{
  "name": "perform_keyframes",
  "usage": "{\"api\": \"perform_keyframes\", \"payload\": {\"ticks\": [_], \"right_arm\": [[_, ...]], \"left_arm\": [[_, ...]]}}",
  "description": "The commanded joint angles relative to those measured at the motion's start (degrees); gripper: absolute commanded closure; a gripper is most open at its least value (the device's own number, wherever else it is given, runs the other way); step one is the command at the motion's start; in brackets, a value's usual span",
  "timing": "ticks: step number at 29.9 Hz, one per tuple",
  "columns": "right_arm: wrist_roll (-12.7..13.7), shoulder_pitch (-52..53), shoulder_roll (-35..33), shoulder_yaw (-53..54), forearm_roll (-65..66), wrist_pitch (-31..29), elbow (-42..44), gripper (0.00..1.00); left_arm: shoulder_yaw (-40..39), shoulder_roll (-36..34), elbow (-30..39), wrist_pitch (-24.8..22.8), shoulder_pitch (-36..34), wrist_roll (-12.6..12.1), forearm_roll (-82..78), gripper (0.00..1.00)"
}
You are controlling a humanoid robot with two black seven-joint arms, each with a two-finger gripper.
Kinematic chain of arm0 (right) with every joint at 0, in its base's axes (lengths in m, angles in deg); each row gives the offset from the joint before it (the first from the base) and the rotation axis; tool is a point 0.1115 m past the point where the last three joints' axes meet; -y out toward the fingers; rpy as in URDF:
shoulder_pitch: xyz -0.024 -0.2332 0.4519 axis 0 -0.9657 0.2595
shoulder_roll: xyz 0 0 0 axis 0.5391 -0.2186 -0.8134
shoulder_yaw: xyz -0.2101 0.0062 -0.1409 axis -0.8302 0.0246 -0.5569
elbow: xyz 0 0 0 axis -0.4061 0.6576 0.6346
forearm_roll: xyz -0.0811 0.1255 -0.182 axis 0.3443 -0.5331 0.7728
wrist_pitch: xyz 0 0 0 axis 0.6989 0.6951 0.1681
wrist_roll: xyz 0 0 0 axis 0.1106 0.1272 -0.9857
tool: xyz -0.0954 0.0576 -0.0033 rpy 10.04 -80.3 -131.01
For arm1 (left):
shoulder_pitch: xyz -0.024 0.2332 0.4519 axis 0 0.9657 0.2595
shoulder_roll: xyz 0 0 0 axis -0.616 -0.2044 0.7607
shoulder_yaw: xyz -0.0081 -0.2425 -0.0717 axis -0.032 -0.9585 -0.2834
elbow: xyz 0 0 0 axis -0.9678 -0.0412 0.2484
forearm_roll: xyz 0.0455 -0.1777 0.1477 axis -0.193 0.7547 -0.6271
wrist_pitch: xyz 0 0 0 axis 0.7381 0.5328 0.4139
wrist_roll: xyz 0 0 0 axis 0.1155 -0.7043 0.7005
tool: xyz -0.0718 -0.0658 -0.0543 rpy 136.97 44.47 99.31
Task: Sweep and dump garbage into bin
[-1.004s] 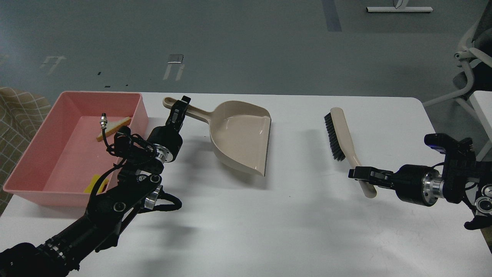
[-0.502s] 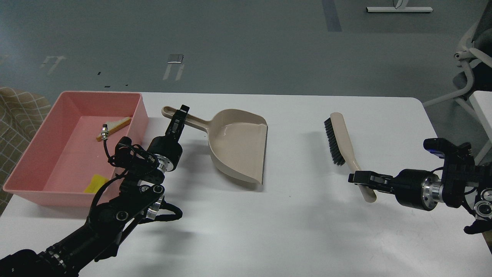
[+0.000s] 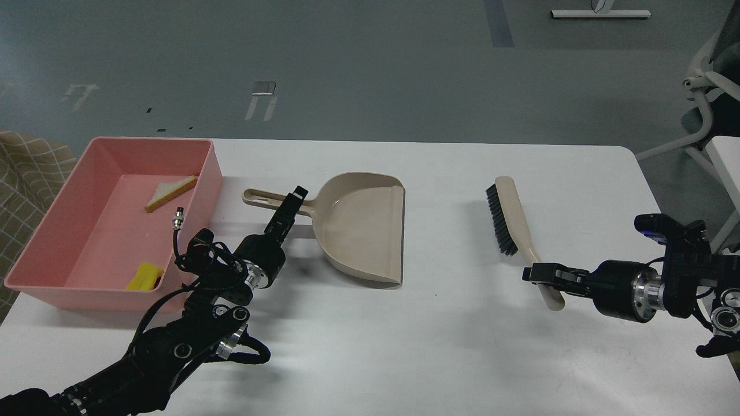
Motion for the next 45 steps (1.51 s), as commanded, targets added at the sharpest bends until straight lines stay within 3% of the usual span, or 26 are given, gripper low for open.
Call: {"api": "perform_keyframes", "payload": {"ticks": [1, 3, 7, 9, 11, 13, 14, 16, 24, 26, 29, 32, 36, 39, 43, 45], "right_arm": [[0.0, -0.9, 0.0, 0.1, 0.1, 0.0, 0.1, 1.0], [0.0, -1.0, -0.1, 0.0, 0.1, 0.0, 0.1, 0.99], [0.0, -1.3, -0.1, 0.1, 0.1, 0.0, 0.1, 0.84], [0.2, -1.3, -0.4, 0.1, -0.1, 0.0, 0.0, 0.66], [0.2, -1.2, -0.6, 0.1, -0.2, -0.1, 0.0, 0.58], [0.2, -1.3, -1.1, 0.1, -0.3, -0.2, -0.1, 0.36], [0.2, -1.3, -1.9, 0.3, -0.5, -0.2, -0.4, 0.18], [0.2, -1.3, -3.1, 1.3, -0.5, -0.2, -0.9, 0.05], [-0.3, -1.3, -11.3, 7.6, -0.8, -0.4, -3.9, 0.01], [-1.9, -1.3, -13.2, 12.1, -2.0, -0.5, -3.4, 0.01], [-4.7, -1.4, -12.9, 18.6, -10.8, 0.0, -1.2, 0.01], [-4.7, -1.4, -11.3, 23.1, -16.6, 0.4, 1.0, 0.01], [-4.7, -1.0, -0.9, 33.7, -24.4, 2.7, 9.8, 0.01], [-4.7, 0.1, 5.2, 38.6, -25.1, 2.9, 16.7, 0.01], [-5.3, 6.2, 11.7, 39.8, -25.7, 2.8, 25.5, 0.01], [-6.0, 7.0, 14.2, 40.0, -27.4, 2.8, 26.7, 0.01]], "left_arm": [[-0.2, -3.5, 4.5, -3.0, 2.3, 0.1, 0.0, 0.02], [-0.2, -4.8, 6.8, -4.4, 3.1, 0.1, 0.0, 0.02], [-0.4, -7.0, 8.7, -4.9, 4.0, 0.7, 0.0, 0.02], [-0.5, -8.2, 10.1, -5.0, 4.3, 1.1, 0.1, 0.02], [-0.6, -8.9, 11.2, -5.0, 4.6, 1.1, 0.1, 0.02], [-0.6, -10.3, 13.2, -5.2, 5.4, 1.1, 0.1, 0.02], [-0.7, -11.6, 14.9, -5.8, 6.0, 1.1, 0.1, 0.02], [-1.2, -13.4, 17.3, -7.2, 7.0, 1.1, 0.1, 0.02], [-3.4, -21.4, 27.0, -8.5, 8.7, 1.1, 2.3, 0.02], [-6.8, -23.4, 28.4, -10.0, 7.9, 1.1, 4.5, 0.02], [-14.1, -23.9, 27.8, -15.2, 4.3, 1.1, 9.3, 0.02], [-18.4, -23.9, 26.8, -20.5, 1.4, 0.7, 13.0, 0.02], [-22.4, -22.7, 18.4, -30.1, -8.4, 0.4, 21.0, 0.02], [-22.1, -18.0, 10.6, -33.4, -14.7, 0.2, 24.7, 0.02], [-22.3, -9.1, -2.7, -36.0, -24.5, -2.0, 30.4, 0.02], [-22.3, -7.1, -6.0, -36.6, -26.6, -2.1, 32.6, 0.02]]}}
